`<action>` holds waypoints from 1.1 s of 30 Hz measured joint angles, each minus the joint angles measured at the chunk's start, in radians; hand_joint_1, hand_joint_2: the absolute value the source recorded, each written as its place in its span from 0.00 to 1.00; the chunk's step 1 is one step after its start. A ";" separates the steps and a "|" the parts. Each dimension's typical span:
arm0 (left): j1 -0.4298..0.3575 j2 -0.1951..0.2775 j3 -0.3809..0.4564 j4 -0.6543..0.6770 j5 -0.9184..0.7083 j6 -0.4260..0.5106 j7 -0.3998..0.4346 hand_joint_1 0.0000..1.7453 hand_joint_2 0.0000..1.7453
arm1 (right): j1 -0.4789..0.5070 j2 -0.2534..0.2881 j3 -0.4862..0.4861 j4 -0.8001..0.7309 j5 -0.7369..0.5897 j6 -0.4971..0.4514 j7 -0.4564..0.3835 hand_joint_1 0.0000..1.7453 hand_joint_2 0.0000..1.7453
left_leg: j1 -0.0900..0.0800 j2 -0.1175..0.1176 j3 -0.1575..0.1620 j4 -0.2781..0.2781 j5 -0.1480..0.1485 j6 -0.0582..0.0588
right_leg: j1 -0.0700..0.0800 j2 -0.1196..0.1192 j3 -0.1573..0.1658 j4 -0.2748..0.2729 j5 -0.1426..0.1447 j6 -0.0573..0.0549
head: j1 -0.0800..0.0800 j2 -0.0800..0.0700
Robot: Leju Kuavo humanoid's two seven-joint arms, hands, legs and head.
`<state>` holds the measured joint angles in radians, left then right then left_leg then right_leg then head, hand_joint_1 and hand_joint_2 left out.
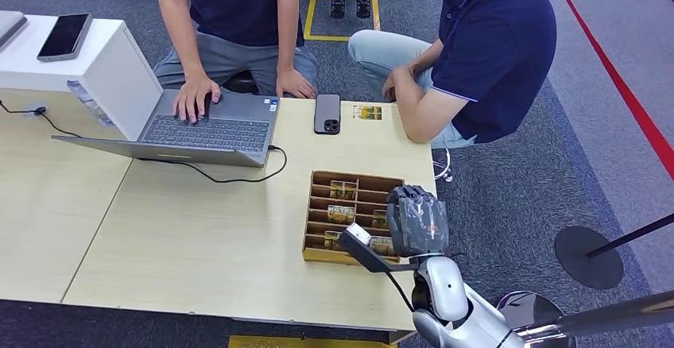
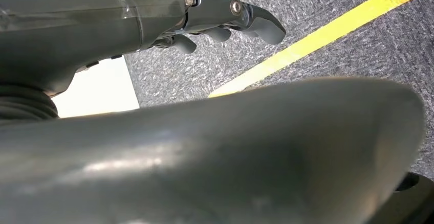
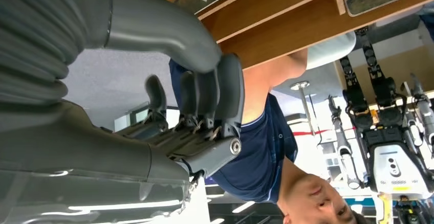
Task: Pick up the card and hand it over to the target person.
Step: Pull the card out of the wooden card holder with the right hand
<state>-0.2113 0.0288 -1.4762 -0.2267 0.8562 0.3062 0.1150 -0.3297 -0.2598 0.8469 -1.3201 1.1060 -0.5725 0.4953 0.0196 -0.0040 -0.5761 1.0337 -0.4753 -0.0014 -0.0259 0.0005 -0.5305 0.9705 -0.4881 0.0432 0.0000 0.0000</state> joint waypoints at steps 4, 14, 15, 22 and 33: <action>-0.004 -0.003 0.000 0.000 -0.002 0.000 -0.002 0.00 0.00 | 0.008 0.000 -0.003 -0.004 -0.010 -0.001 -0.002 0.46 1.00 | 0.000 0.000 0.000 0.000 0.000 0.000 | 0.000 0.000 0.000 0.000 0.000 0.000 | 0.000 0.000; -0.007 -0.003 -0.001 0.000 -0.005 -0.002 -0.003 0.00 0.00 | 0.010 0.002 -0.003 -0.003 -0.016 -0.002 -0.005 0.38 1.00 | 0.000 0.000 -0.001 0.000 0.000 0.000 | 0.000 0.000 -0.001 0.000 0.000 0.001 | 0.000 0.000; -0.007 -0.003 -0.001 0.000 -0.005 -0.002 -0.003 0.00 0.00 | 0.010 0.002 -0.003 -0.003 -0.016 -0.002 -0.005 0.38 1.00 | 0.000 0.000 -0.001 0.000 0.000 0.000 | 0.000 0.000 -0.001 0.000 0.000 0.001 | 0.000 0.000; -0.007 -0.003 -0.001 0.000 -0.005 -0.002 -0.003 0.00 0.00 | 0.010 0.002 -0.003 -0.003 -0.016 -0.002 -0.005 0.38 1.00 | 0.000 0.000 0.000 0.000 0.000 0.000 | 0.000 0.000 -0.001 0.000 0.000 0.000 | 0.000 0.000; -0.009 -0.001 0.000 0.001 -0.009 -0.002 -0.003 0.00 0.00 | 0.016 0.009 -0.004 -0.005 -0.034 -0.007 -0.018 0.30 1.00 | 0.000 0.000 0.000 0.000 0.000 0.000 | 0.000 0.000 -0.001 0.000 0.000 0.000 | 0.000 0.000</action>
<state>-0.2199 0.0276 -1.4761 -0.2262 0.8472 0.3041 0.1125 -0.3135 -0.2505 0.8425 -1.3247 1.0720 -0.5800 0.4769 0.0196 -0.0040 -0.5765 1.0340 -0.4750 -0.0014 -0.0260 0.0005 -0.5313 0.9707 -0.4879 0.0433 0.0000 0.0000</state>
